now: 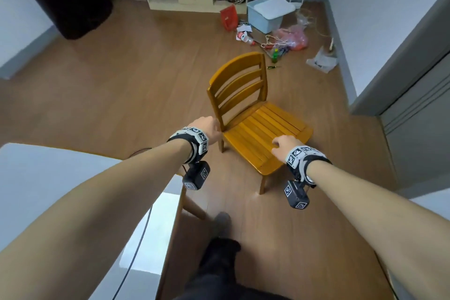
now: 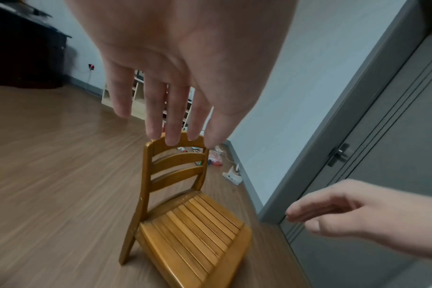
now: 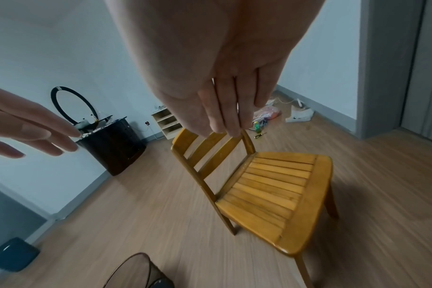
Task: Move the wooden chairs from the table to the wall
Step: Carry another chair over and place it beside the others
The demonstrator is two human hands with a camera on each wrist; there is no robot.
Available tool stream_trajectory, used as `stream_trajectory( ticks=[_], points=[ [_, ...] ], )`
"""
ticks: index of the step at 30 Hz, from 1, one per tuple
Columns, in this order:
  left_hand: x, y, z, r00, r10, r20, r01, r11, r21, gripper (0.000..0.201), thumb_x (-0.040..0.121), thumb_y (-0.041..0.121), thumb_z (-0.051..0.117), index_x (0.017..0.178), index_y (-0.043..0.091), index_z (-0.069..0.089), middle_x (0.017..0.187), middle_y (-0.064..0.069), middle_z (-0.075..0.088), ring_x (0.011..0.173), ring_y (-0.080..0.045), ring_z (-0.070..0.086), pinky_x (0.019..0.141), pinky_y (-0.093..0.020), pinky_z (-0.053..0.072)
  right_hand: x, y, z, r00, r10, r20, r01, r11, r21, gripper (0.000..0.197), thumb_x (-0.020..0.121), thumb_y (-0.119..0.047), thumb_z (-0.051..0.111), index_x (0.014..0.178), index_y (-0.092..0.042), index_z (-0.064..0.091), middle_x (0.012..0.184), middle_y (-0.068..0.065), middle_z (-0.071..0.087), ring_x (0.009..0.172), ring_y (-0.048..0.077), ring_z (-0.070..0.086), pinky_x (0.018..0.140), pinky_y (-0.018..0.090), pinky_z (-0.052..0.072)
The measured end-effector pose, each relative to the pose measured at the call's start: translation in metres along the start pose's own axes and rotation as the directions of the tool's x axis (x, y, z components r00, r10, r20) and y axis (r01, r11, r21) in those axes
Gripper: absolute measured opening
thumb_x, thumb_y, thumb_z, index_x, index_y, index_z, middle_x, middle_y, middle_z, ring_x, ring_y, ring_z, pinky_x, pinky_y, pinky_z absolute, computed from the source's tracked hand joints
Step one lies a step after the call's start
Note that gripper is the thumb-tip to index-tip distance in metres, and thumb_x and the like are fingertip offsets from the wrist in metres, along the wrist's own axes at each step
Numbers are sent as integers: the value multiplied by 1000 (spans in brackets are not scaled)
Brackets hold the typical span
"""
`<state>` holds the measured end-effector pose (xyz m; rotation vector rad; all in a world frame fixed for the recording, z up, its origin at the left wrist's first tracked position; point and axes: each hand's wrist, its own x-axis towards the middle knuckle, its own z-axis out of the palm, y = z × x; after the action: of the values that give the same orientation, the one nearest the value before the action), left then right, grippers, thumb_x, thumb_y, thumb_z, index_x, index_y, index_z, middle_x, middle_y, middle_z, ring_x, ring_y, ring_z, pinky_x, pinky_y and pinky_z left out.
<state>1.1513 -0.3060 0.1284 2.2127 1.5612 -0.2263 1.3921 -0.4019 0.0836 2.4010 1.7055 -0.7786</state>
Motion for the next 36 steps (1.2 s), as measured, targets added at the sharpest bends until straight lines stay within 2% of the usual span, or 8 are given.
stream_trajectory(
  ticks=[3,6,9,12,18,27,32,36],
  points=[
    [62,-25,-24,1000,1,-18,-2,1000,-8,38,97,31,53,131,15,60,121,-8,67,106,-28,64,80,-36,50,60,-29,-24,1000,24,3,-24,1000,-21,45,100,-27,53,145,-22,53,143,6,57,119,29,60,94,37,53],
    [117,-46,-53,1000,23,8,-23,999,-30,39,97,30,53,132,15,58,122,-9,66,107,-28,64,86,-38,52,112,-56,-56,1000,30,-5,-30,999,-15,46,99,-26,52,145,-22,53,144,7,56,121,30,60,96,37,52],
    [173,-62,-88,1000,22,-13,-23,999,-25,39,97,31,52,131,14,59,121,-10,66,106,-28,64,85,-38,52,161,-77,-88,999,26,-32,-26,1000,15,46,98,-26,53,144,-23,56,143,7,58,120,30,61,96,36,50],
    [231,-72,-112,1000,27,-16,-27,999,-37,47,96,35,54,139,17,55,129,-8,64,111,-27,63,89,-39,53,205,-93,-107,1000,29,-10,-29,1000,-4,45,97,-26,53,142,-23,58,142,6,59,121,29,60,97,36,50],
    [357,-86,-136,999,34,6,-34,997,-71,49,93,37,55,139,22,54,134,-6,62,116,-27,61,94,-39,52,318,-109,-140,998,53,22,-53,998,-35,44,97,-29,53,141,-25,58,138,8,61,119,32,61,95,37,51],
    [537,-70,-210,999,16,50,-15,1000,-10,48,94,36,55,140,23,54,135,-5,61,117,-29,61,95,-37,50,490,-112,-217,999,53,-2,-53,996,69,41,101,-27,52,141,-21,58,138,6,62,117,29,64,97,38,53],
    [625,-44,-240,990,103,95,-109,993,52,48,92,36,55,138,25,54,132,-4,62,115,-27,61,95,-38,51,539,-94,-232,987,159,15,-159,978,134,41,101,-27,53,141,-20,58,138,4,63,118,26,63,97,36,52],
    [697,-12,-233,947,237,216,-270,953,139,50,91,39,54,140,26,53,135,-4,61,119,-28,59,98,-39,49,564,-78,-224,945,315,87,-326,926,189,41,99,-23,51,139,-20,60,136,5,64,115,27,64,94,35,51]
  ],
)
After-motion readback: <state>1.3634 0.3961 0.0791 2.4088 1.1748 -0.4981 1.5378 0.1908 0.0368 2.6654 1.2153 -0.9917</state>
